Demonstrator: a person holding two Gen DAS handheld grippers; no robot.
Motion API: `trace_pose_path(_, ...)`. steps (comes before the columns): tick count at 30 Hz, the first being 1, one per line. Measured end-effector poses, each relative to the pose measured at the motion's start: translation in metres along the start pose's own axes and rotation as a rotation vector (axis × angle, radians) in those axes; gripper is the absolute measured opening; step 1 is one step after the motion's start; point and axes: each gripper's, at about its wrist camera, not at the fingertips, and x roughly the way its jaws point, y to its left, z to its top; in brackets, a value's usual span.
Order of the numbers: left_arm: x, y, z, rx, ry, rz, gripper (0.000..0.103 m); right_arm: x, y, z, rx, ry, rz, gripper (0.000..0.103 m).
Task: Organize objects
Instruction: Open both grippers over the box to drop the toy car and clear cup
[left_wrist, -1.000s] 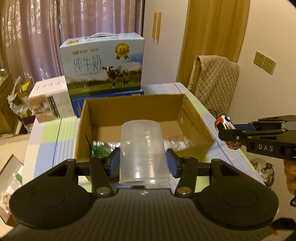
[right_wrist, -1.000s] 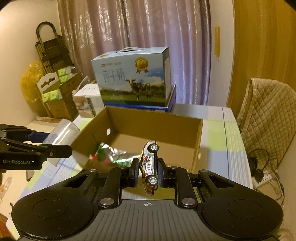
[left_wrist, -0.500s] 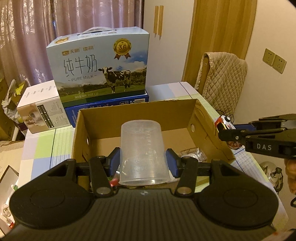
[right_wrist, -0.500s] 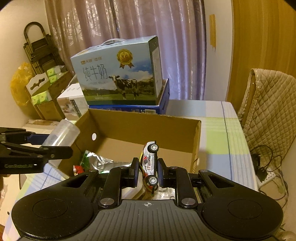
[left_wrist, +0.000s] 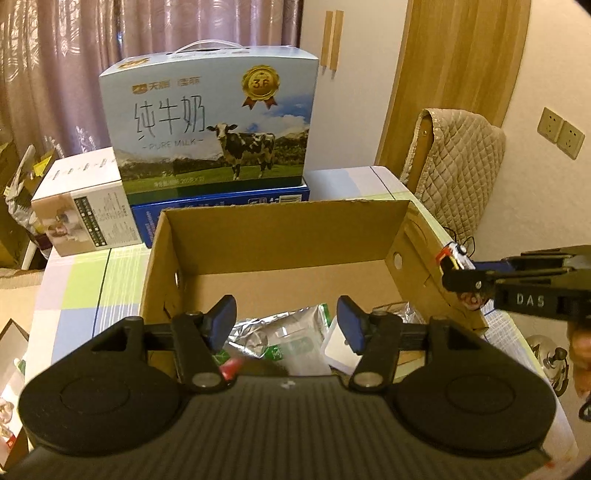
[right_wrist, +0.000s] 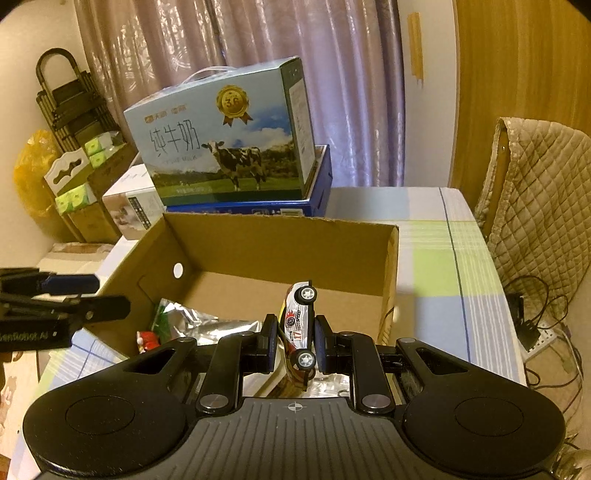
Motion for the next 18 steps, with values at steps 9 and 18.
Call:
trace_pose_path(9, -0.011, 0.014, -0.011, -0.028, -0.004, 0.016, 0.058, -0.005, -0.002, 0.003, 0.052, -0.083, 0.032, 0.037)
trace_pose_path(18, -0.030, 0.021, -0.032, -0.046, 0.004, 0.027, 0.058, -0.025, 0.000, -0.019, 0.078, -0.029, -0.007, 0.037)
